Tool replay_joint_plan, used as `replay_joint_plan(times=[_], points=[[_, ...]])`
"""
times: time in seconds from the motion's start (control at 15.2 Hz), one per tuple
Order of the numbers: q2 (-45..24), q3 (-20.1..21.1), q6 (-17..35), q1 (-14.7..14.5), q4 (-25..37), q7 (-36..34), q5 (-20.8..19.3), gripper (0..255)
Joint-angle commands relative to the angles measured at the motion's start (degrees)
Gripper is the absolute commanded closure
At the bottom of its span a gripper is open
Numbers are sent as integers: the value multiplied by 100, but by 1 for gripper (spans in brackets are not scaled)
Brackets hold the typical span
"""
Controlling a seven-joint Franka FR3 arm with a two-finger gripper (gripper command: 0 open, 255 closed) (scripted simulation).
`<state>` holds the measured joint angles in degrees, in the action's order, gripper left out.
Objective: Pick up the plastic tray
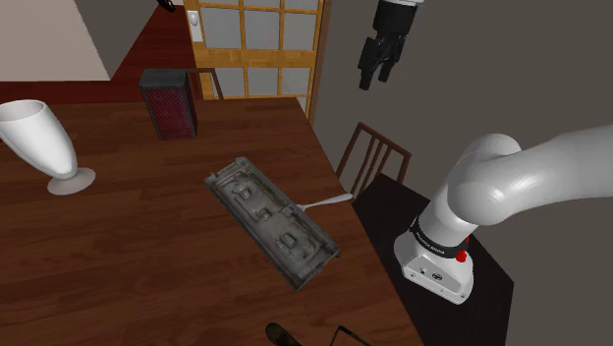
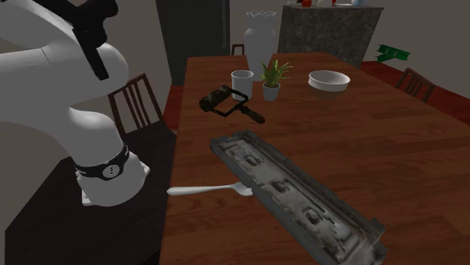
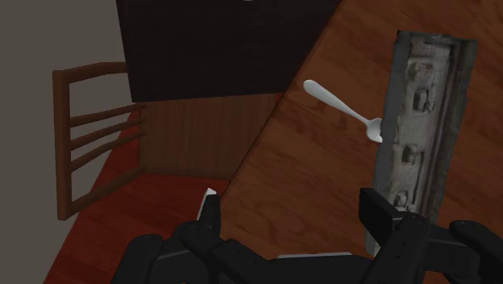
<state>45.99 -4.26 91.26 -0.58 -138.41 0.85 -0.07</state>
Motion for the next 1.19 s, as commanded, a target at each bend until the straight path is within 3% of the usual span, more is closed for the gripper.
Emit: replay_joint_plan(times=[0.0,0.53,1.12], points=[[0,0,0,0,0,0,0,0],[-628,960,1326,-184,-597,-1226,419,0],[-2150,2021,2845,-239,-537,-2689,493,0]])
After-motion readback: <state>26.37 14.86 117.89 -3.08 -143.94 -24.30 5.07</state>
